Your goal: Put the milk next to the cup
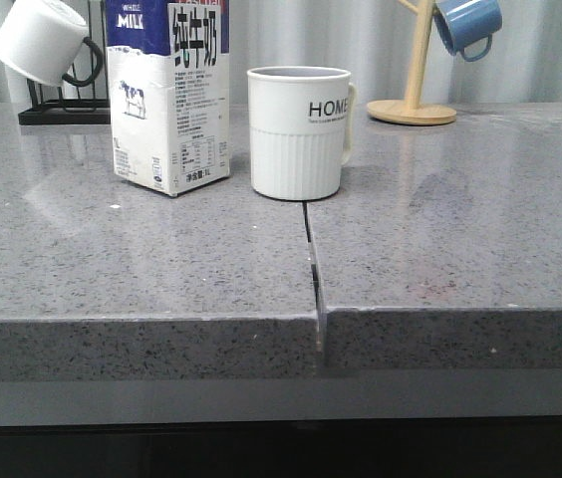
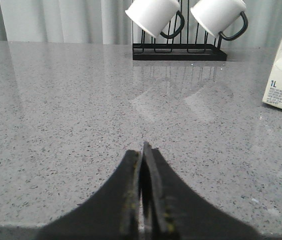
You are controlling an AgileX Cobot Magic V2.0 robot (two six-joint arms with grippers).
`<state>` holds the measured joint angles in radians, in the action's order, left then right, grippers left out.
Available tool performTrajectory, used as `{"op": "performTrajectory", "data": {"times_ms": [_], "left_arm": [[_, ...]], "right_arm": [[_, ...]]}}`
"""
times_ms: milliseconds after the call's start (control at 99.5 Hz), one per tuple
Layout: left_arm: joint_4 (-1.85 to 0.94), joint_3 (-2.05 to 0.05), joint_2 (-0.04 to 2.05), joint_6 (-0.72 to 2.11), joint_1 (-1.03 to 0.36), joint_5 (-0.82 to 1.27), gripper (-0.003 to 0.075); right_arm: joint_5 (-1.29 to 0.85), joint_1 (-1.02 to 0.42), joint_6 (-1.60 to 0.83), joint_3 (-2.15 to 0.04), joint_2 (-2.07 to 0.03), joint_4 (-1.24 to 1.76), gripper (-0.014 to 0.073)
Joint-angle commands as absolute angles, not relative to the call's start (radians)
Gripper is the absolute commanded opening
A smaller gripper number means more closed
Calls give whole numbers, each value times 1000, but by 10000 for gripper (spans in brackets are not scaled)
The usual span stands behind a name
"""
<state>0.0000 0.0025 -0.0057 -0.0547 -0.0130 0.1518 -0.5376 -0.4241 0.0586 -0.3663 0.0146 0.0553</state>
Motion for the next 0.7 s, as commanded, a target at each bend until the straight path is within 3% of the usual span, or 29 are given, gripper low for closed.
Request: {"op": "performTrajectory", "data": {"times_ms": [0, 693], "left_arm": [[-13, 44, -38, -61, -10, 61, -21], [-13, 44, -38, -61, -10, 61, -21]], "right_arm": [[-462, -422, 52, -386, 23, 48, -70], [-450, -422, 52, -386, 23, 47, -70]]}}
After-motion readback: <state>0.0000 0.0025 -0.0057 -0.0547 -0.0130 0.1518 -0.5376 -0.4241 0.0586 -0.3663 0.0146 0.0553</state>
